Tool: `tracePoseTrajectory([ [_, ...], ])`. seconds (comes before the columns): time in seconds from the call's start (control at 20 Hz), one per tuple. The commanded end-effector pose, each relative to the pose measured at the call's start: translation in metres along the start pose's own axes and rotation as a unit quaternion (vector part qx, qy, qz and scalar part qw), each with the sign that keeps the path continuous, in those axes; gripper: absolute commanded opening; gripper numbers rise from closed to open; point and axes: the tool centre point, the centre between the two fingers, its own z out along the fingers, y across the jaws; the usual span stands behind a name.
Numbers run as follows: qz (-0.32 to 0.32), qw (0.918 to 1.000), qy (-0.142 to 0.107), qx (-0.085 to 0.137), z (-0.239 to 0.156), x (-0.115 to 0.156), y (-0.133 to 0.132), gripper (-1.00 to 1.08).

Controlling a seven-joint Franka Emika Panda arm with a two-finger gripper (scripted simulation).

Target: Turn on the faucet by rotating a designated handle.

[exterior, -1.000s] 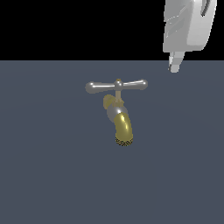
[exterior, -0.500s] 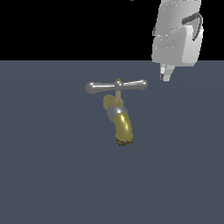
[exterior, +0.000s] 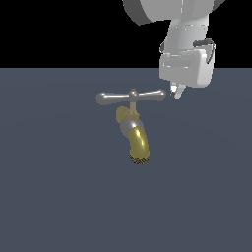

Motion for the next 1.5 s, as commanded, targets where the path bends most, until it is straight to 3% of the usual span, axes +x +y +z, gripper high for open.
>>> tracePoseTrajectory([
  [0.0, -0.02, 0.9998, 0.001, 0.0, 0.006, 0.002, 0.007, -1.0],
  [0.8, -0.061, 0.9981, 0.003, 0.001, 0.017, 0.007, 0.021, -1.0],
  [1.45, -0.061, 0.9981, 0.003, 0.001, 0.018, 0.008, 0.061, -1.0],
])
